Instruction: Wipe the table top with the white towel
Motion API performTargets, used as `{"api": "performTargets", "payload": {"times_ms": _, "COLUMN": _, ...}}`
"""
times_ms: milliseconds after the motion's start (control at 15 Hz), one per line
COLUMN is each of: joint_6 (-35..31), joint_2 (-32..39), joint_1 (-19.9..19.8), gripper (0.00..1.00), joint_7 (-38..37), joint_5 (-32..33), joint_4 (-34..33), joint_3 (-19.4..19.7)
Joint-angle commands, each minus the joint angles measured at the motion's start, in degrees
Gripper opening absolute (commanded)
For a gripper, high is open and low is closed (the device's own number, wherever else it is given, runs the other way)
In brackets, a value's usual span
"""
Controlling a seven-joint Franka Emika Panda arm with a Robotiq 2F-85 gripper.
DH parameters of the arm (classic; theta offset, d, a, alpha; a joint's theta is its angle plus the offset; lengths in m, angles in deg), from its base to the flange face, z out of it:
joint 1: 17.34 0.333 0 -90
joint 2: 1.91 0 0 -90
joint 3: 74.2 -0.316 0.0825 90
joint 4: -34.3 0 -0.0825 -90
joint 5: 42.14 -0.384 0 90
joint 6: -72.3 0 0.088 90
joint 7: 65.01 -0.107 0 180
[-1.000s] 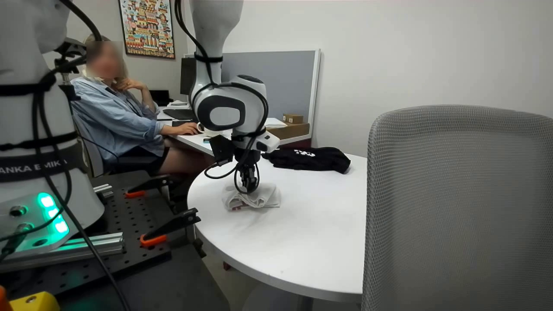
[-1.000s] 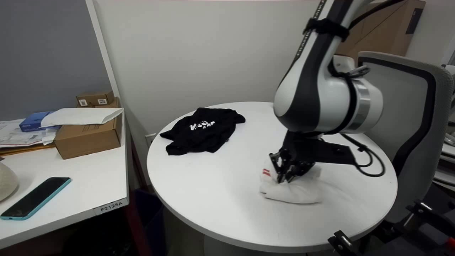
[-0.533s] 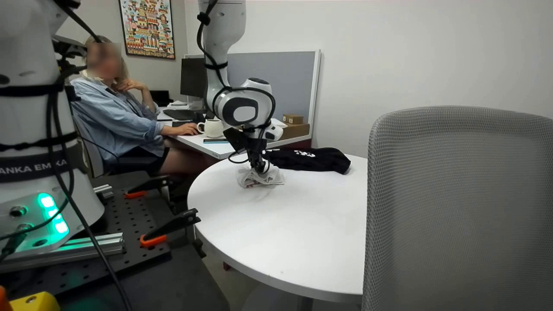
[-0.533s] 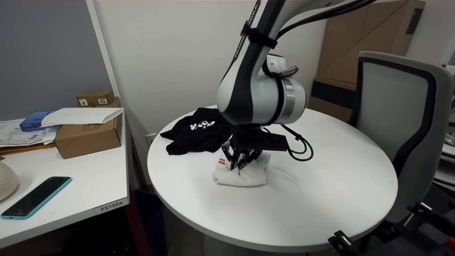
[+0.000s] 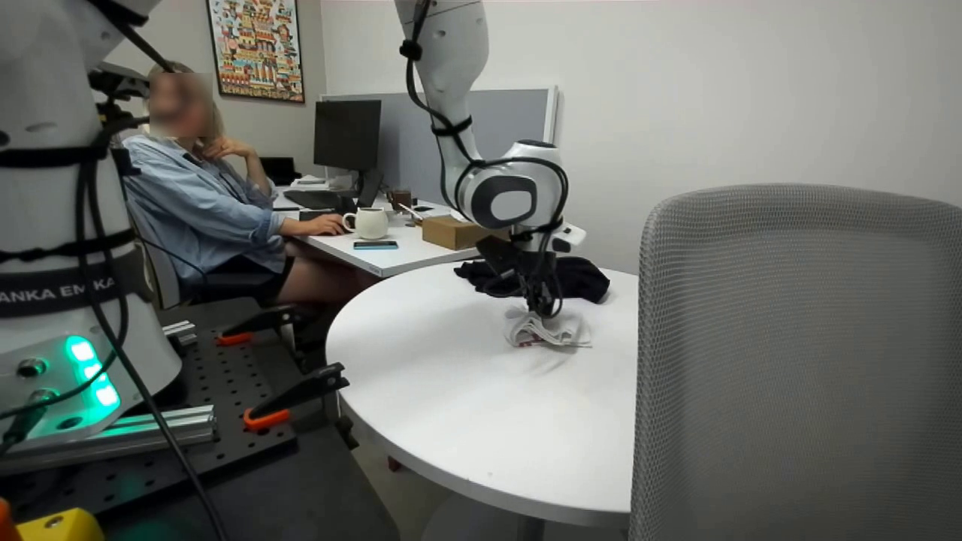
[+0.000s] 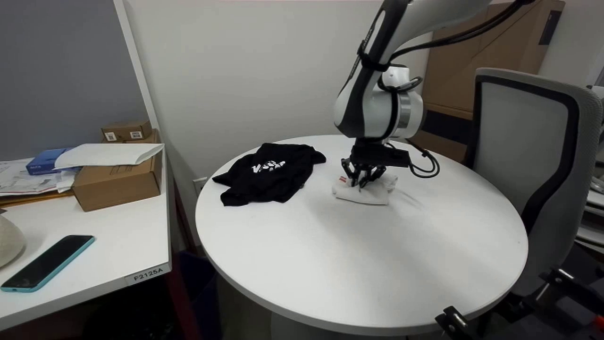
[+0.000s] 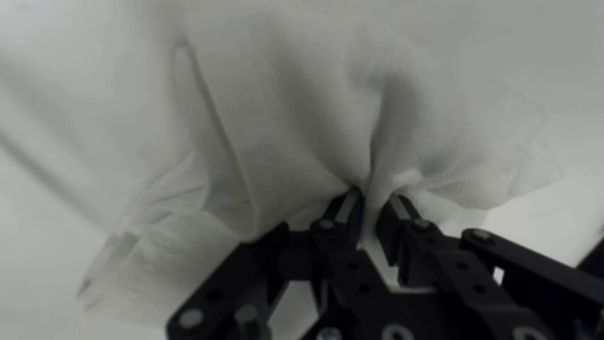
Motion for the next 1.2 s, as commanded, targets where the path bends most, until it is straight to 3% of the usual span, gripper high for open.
{"api": "performTargets", "payload": {"times_ms": 0, "joint_6": -0.23, "joint_2": 1.14, "joint_1": -3.48, "gripper": 0.03, "joint_7": 0.01, "joint_5": 0.17, "joint_4": 0.87, "joint_3": 3.32}}
{"api": "performTargets", "payload": {"times_ms": 200, "joint_6": -2.51, "joint_2": -2.36, "joint_1": -6.66, "gripper": 0.03, "joint_7": 2.27, "joint_5": 0.19, "joint_4": 7.92, "joint_3": 2.56}}
{"api": "performTargets", "payload": {"times_ms": 467, "joint_6": -7.09, "joint_2": -8.20, "joint_1": -7.24, "gripper": 0.03, "joint_7": 6.31, "joint_5": 1.94, "joint_4": 21.04, "joint_3": 0.85}}
{"api": "performTargets", "payload": {"times_ms": 867, "joint_6": -9.82, "joint_2": -13.40, "joint_1": -12.78, "gripper": 0.03, "joint_7": 12.40, "joint_5": 1.72, "joint_4": 35.88, "joint_3": -11.97}}
{"api": "performTargets", "payload": {"times_ms": 1000, "joint_6": -13.16, "joint_2": -12.02, "joint_1": -12.01, "gripper": 0.03, "joint_7": 10.73, "joint_5": 1.36, "joint_4": 37.62, "joint_3": -15.20}}
{"api": "performTargets", "payload": {"times_ms": 1133, "joint_6": -15.77, "joint_2": -9.32, "joint_1": -8.97, "gripper": 0.03, "joint_7": 8.25, "joint_5": 2.07, "joint_4": 35.38, "joint_3": -15.59}}
